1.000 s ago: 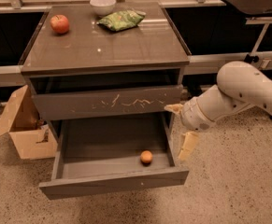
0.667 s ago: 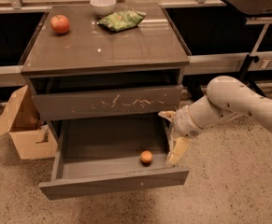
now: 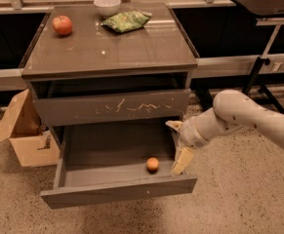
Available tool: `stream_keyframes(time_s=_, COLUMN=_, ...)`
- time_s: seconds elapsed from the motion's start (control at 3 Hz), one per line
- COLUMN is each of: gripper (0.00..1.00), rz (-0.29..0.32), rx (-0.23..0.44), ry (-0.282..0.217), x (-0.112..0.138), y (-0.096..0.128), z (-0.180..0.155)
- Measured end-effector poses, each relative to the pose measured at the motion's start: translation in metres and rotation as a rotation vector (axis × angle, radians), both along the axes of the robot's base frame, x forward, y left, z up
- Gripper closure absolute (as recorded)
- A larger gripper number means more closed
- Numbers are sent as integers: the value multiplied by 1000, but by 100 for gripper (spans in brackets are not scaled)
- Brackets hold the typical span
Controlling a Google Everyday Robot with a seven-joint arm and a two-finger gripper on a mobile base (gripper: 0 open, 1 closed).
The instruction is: Pick orange from middle drawer and place on counter
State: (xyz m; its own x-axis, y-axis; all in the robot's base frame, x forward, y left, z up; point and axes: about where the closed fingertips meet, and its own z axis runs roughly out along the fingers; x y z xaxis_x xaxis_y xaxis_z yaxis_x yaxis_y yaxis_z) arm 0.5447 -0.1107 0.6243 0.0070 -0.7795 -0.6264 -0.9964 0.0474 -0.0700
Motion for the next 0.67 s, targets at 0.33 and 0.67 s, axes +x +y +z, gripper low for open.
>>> stream_keyframes(time_s=0.33, gripper=0, rz=12, rx=24, ry=20, x=18, y=7, z=-46)
stream_keyframes(time_s=0.67, gripper=0, rz=35, rx=41, ry=39, x=33, y=15, z=-87)
